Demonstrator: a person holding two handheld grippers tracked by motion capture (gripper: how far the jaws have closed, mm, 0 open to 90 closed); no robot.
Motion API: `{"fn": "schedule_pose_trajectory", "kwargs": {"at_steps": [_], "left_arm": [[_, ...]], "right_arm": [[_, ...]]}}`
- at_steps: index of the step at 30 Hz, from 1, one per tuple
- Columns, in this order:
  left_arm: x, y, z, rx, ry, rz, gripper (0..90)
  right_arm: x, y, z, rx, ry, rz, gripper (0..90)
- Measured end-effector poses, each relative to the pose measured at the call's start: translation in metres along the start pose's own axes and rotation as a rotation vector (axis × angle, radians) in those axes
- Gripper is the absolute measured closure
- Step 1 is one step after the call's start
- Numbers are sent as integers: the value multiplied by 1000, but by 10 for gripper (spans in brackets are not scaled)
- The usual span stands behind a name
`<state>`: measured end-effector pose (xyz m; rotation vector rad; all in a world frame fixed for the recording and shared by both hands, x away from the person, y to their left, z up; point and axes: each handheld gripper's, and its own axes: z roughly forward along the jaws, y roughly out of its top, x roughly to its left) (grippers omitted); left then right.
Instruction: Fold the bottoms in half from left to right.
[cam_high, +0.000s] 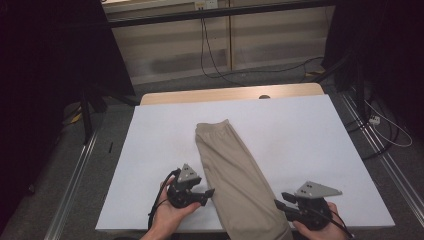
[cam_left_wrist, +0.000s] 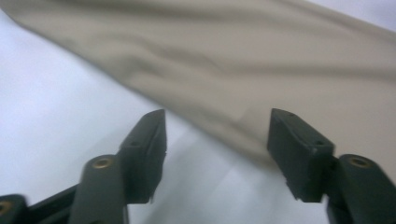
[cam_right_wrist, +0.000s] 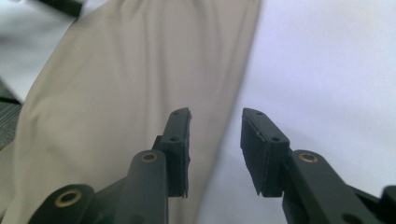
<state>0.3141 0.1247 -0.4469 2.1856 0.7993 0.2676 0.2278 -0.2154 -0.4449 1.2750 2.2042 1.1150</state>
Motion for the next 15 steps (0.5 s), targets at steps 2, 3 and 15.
{"fn": "schedule_pose_trajectory", "kwargs": {"at_steps": [2,3,15], "left_arm": [[-11,-6,-6,9,-22,28,458],[-24,-12,-9,19,-49,53,478],[-59,-18,8,41,-96,190,453]], "right_arm": [[-3,9,11,-1,5,-26,646],[-4,12,16,7,4,-31,647],[3,0,32,73,-12,-68,550]]}}
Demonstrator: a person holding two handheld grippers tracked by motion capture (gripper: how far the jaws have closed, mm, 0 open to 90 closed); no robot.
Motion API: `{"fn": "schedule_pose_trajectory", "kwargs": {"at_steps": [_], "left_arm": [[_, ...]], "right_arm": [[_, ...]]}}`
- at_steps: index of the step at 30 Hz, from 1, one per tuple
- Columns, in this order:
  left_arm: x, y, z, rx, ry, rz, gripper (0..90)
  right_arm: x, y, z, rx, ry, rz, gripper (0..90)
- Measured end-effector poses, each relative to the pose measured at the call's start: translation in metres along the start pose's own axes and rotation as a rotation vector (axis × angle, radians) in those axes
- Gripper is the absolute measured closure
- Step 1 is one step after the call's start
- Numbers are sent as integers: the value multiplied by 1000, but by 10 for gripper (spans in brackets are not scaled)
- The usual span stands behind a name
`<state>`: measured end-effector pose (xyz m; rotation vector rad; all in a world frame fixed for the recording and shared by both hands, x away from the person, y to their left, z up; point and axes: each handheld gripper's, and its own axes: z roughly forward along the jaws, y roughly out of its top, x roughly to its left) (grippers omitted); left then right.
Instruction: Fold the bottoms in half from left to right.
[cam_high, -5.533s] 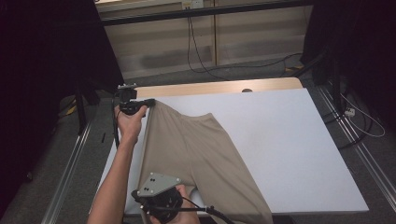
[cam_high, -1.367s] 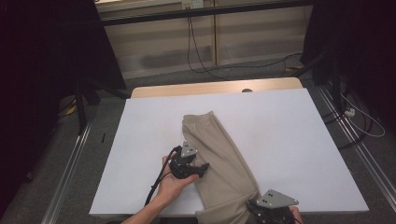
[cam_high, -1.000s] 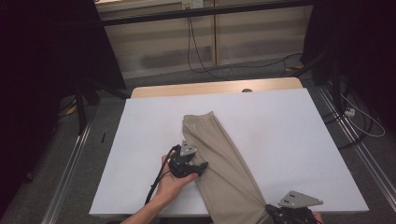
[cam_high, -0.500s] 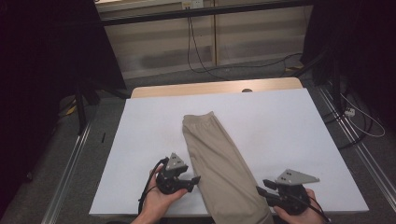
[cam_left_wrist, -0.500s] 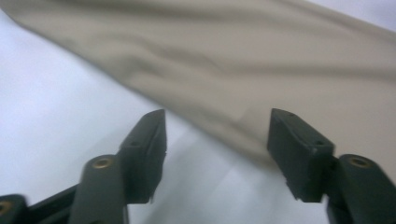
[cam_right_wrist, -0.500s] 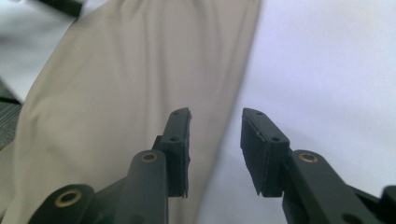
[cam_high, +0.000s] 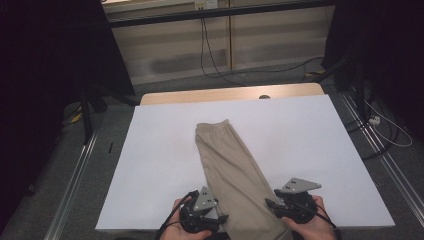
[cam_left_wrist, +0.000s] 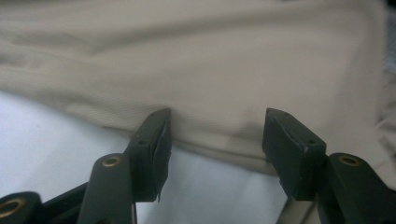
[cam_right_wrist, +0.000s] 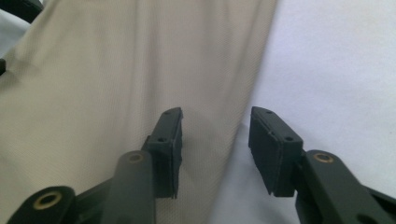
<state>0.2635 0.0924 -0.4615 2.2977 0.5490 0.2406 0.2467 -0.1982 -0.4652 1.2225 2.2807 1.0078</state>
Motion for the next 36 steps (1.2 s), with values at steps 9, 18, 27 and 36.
{"fn": "schedule_pose_trajectory", "kwargs": {"at_steps": [9,18,27,36], "left_arm": [[0,-2,-8,41,-93,-6,878],[-1,-22,-32,63,-176,-50,879],[4,-23,-39,6,-168,-65,751],[29,-18,-35,-64,11,-125,321]], "right_arm": [[9,-1,-5,27,58,19,890],[32,-20,-28,37,120,47,894],[42,-27,-36,7,135,49,717],[20,-5,-20,-98,73,29,392]]}}
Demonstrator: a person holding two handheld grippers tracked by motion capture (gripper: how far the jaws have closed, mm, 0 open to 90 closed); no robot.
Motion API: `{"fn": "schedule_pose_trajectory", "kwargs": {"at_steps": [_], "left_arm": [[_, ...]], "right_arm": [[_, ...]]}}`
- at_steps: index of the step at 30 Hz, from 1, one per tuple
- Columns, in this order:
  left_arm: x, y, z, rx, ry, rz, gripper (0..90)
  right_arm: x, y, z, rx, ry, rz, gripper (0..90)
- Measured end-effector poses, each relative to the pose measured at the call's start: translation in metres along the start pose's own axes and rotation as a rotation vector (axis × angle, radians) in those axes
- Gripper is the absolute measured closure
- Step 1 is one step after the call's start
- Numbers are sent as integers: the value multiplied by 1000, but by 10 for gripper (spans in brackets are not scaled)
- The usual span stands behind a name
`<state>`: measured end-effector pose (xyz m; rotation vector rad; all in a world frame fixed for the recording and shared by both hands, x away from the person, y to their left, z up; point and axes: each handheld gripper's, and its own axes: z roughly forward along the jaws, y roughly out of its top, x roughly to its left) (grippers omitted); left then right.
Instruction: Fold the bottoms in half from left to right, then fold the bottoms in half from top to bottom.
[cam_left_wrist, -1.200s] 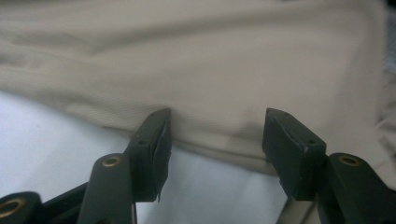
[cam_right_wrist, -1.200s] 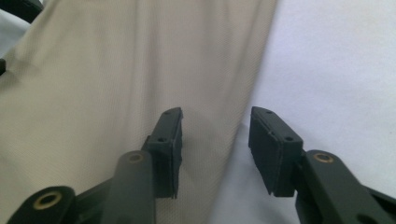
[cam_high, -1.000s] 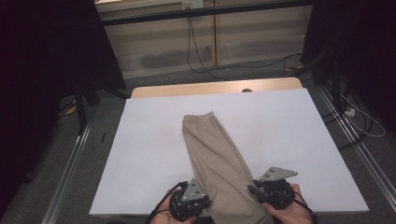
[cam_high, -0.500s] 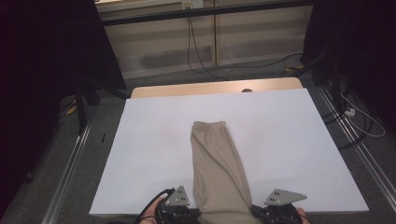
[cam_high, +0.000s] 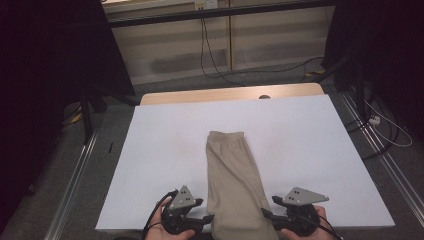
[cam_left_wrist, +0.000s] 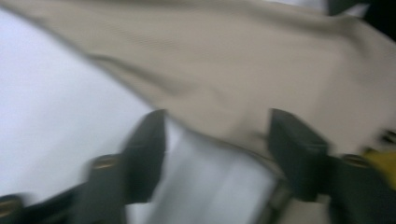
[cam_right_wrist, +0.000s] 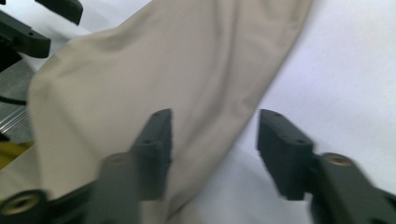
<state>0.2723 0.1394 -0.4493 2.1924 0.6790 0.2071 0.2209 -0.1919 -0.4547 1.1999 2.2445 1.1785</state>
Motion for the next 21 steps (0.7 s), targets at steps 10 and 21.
{"fn": "schedule_pose_trajectory", "kwargs": {"at_steps": [10,21], "left_arm": [[23,7,-3,-89,124,-48,100],[70,36,16,-165,194,-55,113]], "right_arm": [[-26,15,9,-36,-37,53,234],[-43,47,23,-98,-70,57,257]]}}
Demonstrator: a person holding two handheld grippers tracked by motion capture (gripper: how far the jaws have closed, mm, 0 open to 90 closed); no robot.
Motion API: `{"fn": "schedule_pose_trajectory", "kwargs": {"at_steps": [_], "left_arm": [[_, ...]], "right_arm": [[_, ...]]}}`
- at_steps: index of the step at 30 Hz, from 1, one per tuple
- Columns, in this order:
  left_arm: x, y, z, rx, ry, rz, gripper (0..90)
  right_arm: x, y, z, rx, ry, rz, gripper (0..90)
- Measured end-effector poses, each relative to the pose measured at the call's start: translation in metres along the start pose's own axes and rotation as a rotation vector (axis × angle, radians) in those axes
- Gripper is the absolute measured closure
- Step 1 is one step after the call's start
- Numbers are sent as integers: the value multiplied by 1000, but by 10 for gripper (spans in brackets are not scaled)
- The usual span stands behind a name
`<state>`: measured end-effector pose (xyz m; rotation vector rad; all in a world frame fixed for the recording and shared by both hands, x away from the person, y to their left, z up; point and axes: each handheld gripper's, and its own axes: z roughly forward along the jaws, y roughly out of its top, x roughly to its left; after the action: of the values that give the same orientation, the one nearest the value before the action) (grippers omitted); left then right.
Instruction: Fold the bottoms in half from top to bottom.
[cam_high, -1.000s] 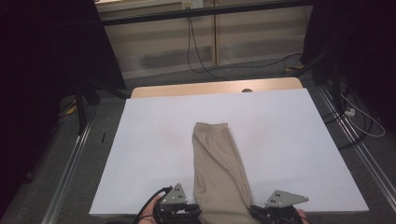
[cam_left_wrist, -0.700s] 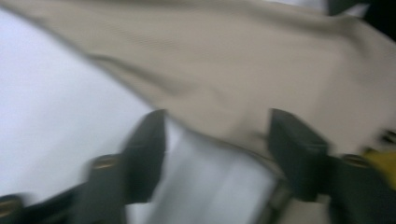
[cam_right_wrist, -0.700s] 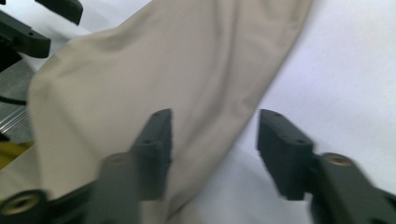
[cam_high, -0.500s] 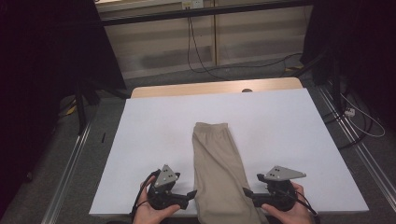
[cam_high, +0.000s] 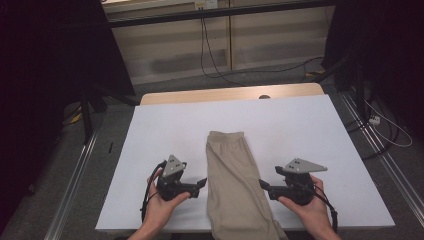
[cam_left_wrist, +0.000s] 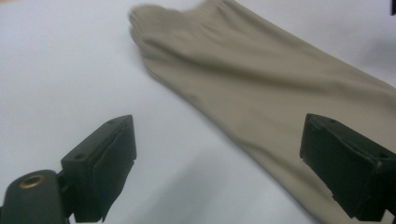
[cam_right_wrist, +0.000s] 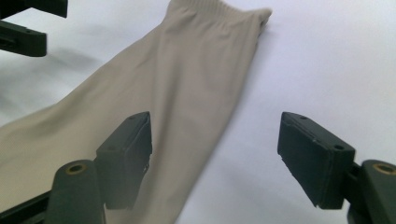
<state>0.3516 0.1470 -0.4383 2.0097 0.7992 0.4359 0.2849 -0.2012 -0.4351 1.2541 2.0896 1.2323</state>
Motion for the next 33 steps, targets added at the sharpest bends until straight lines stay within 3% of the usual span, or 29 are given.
{"fn": "schedule_pose_trajectory", "kwargs": {"at_steps": [4,5,6,7,11,12,14,15,16,17,19,20,21,22,23,27,33], "left_arm": [[11,9,15,-45,14,-21,128],[17,17,25,-38,21,-21,144],[17,17,25,-38,21,-21,160],[24,25,37,-23,29,-29,190],[33,37,54,8,55,5,221],[39,41,65,27,58,-9,302],[42,43,71,45,68,-8,326],[44,44,78,59,69,-9,350],[45,44,84,58,59,-25,350],[47,45,90,72,67,-39,408],[49,47,99,85,71,-36,451],[51,48,103,91,86,-33,451],[56,50,111,93,76,-81,447],[56,50,111,93,76,-81,448],[58,53,118,104,77,-78,451],[60,55,129,122,68,-77,478],[65,53,130,120,64,-119,465]], "right_arm": [[-8,12,9,-15,-1,7,256],[-14,21,17,-24,-15,0,261],[-14,21,17,-24,-15,0,261],[-21,30,27,-24,0,-15,332],[-28,42,43,-22,-4,-35,351],[-33,49,54,-53,-1,-56,399],[-35,53,60,-48,-1,-52,400],[-40,59,73,-49,10,-42,470],[-40,59,73,-49,10,-42,470],[-45,65,87,-22,0,-34,516],[-50,69,99,-19,0,-40,588],[-50,69,99,-19,0,-40,588],[-55,72,111,-6,-16,-32,638],[-55,72,111,-6,-16,-32,638],[-59,76,124,0,-12,-10,668],[-59,85,144,40,-22,-25,700],[-66,83,165,97,-23,-7,688]]}}
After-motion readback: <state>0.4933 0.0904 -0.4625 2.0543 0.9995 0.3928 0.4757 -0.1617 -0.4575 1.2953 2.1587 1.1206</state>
